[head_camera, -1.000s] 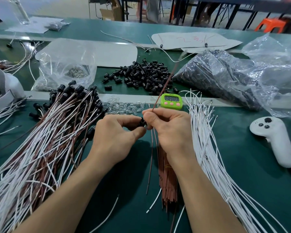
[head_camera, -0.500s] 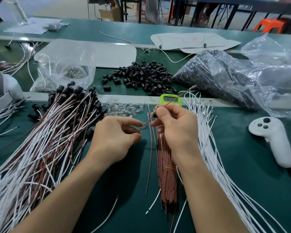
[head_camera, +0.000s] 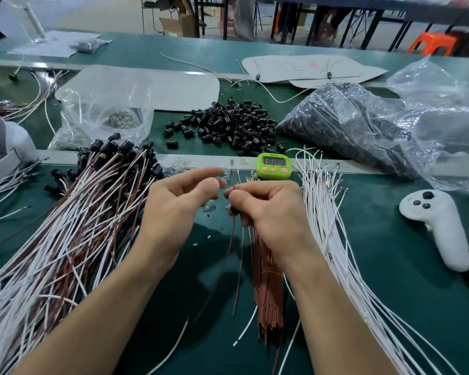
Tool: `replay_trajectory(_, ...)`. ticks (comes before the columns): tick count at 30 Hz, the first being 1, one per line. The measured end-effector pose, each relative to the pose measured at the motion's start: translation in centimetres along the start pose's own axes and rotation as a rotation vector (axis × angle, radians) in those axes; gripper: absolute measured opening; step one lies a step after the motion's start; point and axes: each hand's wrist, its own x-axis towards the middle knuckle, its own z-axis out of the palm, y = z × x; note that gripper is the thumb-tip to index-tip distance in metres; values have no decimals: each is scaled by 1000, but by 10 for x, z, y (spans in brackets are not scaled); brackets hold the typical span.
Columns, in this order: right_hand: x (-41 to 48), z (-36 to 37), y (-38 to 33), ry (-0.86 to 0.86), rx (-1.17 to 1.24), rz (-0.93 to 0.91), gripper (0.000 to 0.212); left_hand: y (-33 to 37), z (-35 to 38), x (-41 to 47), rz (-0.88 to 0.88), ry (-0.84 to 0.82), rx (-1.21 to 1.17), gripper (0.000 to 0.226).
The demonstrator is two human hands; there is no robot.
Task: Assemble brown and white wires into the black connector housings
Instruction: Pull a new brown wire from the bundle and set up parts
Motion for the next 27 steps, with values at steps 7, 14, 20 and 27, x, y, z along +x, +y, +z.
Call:
replay_trajectory(7, -5, 7, 1, -139, -254, 7, 10, 5, -4, 4, -20, 82, -88, 23)
replay_trajectory(14, -6, 7, 1, -38, -168, -22, 12, 2, -5, 2, -96, -4, -14, 24)
replay_trajectory(20, -9, 11, 2, 36, -299, -139, 10, 2, -3, 2, -125, 16, -81, 34)
replay_trajectory(27, -7, 11, 2, 37, -217, -81, 13, 3, -7, 4, -209, -40, -186, 26)
